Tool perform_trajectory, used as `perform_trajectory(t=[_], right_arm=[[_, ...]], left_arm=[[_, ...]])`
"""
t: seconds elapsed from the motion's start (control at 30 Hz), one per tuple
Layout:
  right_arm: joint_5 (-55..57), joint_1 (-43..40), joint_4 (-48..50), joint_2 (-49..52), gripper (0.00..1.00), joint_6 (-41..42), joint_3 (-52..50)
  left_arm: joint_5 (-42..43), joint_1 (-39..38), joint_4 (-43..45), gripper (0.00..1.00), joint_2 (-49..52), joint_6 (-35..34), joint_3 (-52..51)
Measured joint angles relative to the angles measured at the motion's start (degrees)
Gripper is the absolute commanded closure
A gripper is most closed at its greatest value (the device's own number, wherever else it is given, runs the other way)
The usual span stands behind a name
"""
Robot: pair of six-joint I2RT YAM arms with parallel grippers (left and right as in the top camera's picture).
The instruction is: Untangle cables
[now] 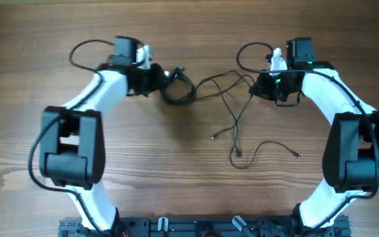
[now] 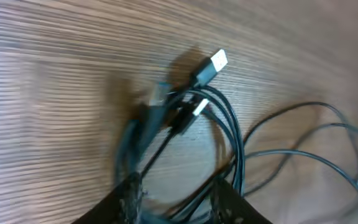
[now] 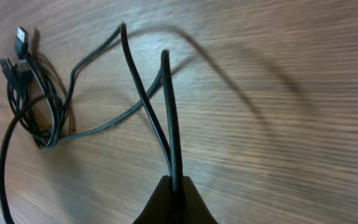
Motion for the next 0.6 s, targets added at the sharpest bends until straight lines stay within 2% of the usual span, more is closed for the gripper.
perform_trajectory(t=[0.13,0.2,0.4,0.5,0.6], right_arm=[[0.00,0.94,-0.63,0.00,0.96,-0.15,0.00],[0.00,0.92,-0.74,0.00,0.96,-0.15,0.00],[0.00,0.92,-0.76,0.00,0.96,-0.15,0.00],[0.00,0.92,-0.76,0.00,0.96,-0.15,0.00],[0.00,0.92,-0.76,0.00,0.96,-0.15,0.00]], left_arm=[[-9.07,-5.18,-0.09,0.63,0.00,-1.22,-0.02],[-12.22,-5.92,-0.11,0.60,0.00,-1.51,0.00],[-15.41,-5.95,-0.35,0.61,0.00,-1.86,-0.02],[-15.50,-5.95,-0.98,0.64,0.00,-1.88,-0.02],[-15.69,-5.95,-0.90,0.77,0.00,-1.92,-0.94]])
